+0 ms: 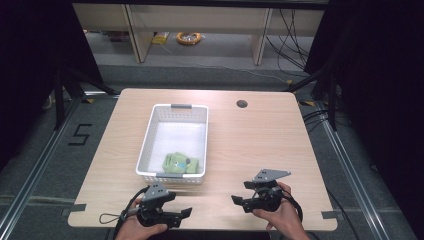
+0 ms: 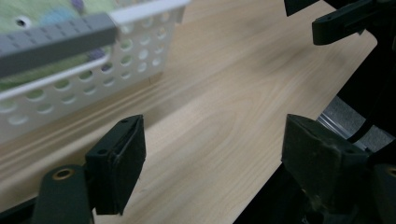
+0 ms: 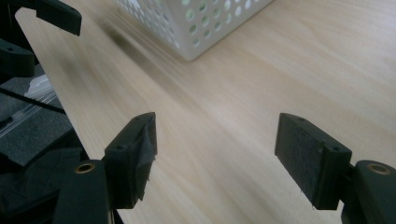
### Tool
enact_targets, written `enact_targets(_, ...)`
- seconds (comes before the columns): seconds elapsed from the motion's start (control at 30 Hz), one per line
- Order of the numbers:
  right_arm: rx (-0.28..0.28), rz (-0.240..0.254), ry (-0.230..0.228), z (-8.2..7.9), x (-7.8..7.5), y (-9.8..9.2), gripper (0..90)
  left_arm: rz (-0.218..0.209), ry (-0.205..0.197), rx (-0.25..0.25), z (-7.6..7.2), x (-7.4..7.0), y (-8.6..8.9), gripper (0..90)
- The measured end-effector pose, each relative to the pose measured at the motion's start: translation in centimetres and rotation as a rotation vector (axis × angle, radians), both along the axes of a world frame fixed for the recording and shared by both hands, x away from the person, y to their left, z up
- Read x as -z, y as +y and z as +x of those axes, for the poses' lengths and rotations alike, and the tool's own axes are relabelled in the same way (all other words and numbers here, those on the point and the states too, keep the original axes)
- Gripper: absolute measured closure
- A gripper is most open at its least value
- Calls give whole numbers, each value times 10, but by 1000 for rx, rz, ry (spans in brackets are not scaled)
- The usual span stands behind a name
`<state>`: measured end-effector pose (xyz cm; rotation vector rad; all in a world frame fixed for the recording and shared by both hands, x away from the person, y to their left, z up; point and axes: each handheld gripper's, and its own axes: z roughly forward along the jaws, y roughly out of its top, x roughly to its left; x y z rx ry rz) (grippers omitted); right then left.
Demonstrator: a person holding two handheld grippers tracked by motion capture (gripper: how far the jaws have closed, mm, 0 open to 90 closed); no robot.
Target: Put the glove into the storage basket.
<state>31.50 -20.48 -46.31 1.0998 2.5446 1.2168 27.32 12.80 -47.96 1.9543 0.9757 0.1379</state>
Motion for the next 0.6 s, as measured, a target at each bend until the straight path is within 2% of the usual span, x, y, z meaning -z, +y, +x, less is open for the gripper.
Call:
enact_targets(0.07, 11, 11, 7, -6, 5, -3, 305, 4, -1, 1, -4, 6, -2, 196)
enact_targets(0.1, 8, 8, 4, -8, 8, -5, 304, 6, -3, 14, -5, 8, -2, 191)
enact_targets(0.2, 15, 2, -1, -15, 14, -9, 300, 14, -31, 16, -7, 12, -1, 185)
enact_targets(0.23, 7, -8, -13, -16, 17, -11, 300, 14, -30, 12, -9, 13, -1, 182)
enact_targets(0.27, 16, -2, 3, -18, 19, -11, 299, 27, -30, 20, -9, 15, 0, 179)
enact_targets(0.33, 9, -15, 5, -19, 24, -13, 298, 43, -31, 19, -10, 16, 2, 175)
enact_targets(0.37, 9, -17, 8, -19, 25, -13, 297, 31, -30, -2, -10, 18, 1, 171)
enact_targets(0.4, 11, -20, 20, -20, 27, -13, 297, 36, -30, 8, -9, 18, 2, 170)
enact_targets(0.43, 7, -29, 11, -20, 28, -13, 293, 33, -44, 2, -8, 19, 2, 169)
enact_targets(0.5, 9, -34, 7, -19, 31, -12, 280, 53, -38, 13, -6, 19, 4, 164)
enact_targets(0.57, 9, -36, 11, -19, 32, -13, 278, 54, -39, 15, -6, 20, 4, 161)
enact_targets(0.6, 6, -36, 10, -18, 32, -13, 276, 41, -37, 7, -6, 21, 3, 161)
